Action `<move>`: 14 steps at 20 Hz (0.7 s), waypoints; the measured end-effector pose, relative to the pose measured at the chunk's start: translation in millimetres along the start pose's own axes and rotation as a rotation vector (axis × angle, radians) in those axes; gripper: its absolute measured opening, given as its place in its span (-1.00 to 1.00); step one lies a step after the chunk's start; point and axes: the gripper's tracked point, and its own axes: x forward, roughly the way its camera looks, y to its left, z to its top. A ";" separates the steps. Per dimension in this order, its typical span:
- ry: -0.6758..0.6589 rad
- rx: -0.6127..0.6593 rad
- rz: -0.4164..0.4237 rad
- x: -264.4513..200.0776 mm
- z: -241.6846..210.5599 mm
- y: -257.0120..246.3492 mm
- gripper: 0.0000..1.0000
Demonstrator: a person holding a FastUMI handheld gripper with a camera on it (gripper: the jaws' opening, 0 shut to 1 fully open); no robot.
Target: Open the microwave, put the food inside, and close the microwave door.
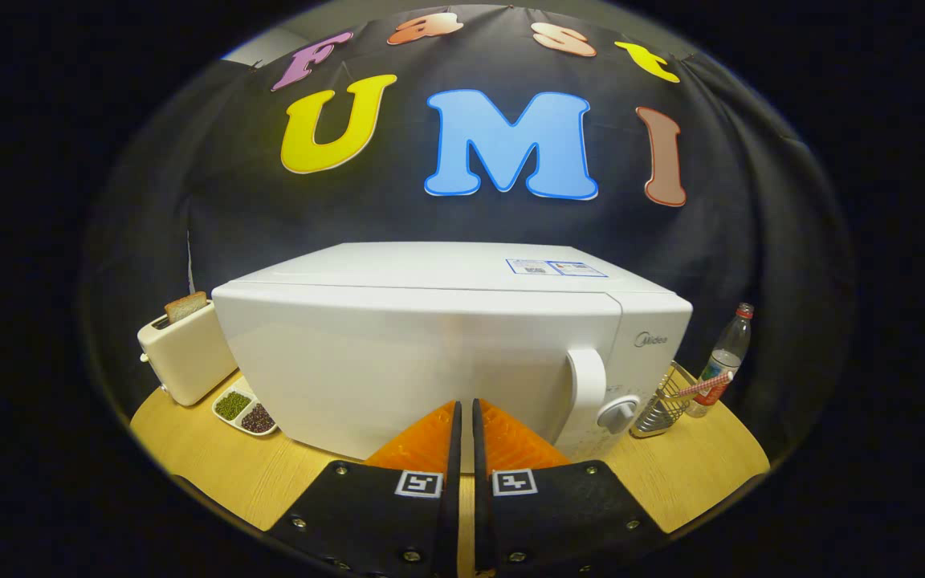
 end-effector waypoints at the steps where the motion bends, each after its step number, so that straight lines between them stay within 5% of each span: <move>1: -0.009 0.006 -0.010 -12.8 0.0 -1.1 -0.84; 14: -0.124 0.061 -0.048 -174.4 23.4 27.5 -0.84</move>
